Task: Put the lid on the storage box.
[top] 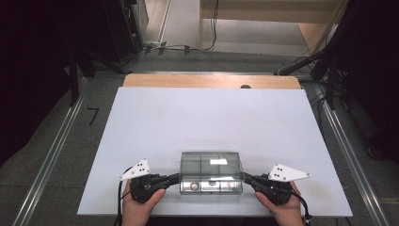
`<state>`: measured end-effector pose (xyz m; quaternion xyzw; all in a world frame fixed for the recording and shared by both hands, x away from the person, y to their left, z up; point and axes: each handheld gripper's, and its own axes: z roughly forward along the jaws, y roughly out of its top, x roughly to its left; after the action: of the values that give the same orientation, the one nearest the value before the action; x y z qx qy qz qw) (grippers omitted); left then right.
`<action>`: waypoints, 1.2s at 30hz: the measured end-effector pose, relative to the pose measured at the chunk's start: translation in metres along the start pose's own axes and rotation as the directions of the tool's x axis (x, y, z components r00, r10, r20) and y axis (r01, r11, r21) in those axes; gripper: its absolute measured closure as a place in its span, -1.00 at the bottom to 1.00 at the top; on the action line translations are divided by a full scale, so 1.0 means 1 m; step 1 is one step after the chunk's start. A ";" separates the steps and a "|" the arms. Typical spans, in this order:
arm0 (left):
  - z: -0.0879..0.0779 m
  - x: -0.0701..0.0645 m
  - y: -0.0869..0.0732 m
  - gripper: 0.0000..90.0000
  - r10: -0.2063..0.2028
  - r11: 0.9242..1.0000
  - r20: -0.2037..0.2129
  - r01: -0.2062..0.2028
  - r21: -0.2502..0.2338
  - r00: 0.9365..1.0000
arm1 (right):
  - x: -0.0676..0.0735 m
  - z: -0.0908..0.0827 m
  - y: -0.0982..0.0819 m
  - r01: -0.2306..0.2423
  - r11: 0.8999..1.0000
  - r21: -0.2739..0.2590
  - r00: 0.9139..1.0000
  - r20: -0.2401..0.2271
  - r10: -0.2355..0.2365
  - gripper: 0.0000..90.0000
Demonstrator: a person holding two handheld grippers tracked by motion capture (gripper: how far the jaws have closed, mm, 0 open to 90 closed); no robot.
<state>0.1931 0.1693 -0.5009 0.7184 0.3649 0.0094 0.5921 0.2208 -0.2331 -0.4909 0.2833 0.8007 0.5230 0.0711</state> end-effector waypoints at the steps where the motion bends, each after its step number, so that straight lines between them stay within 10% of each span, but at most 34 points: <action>1: 0.000 0.000 -0.001 0.98 0.000 1.000 -0.006 0.000 0.003 1.000 | 0.001 0.000 -0.001 -0.003 1.000 0.003 1.000 -0.001 0.003 0.93; 36: 0.001 0.000 -0.009 0.98 0.054 0.995 -0.068 -0.048 0.082 0.996 | 0.000 -0.008 -0.013 -0.016 0.999 0.038 1.000 -0.003 0.016 0.90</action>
<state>0.1887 0.1687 -0.5090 0.7500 0.3673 0.0351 0.5489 0.2122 -0.2428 -0.4993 0.2901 0.8084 0.5087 0.0600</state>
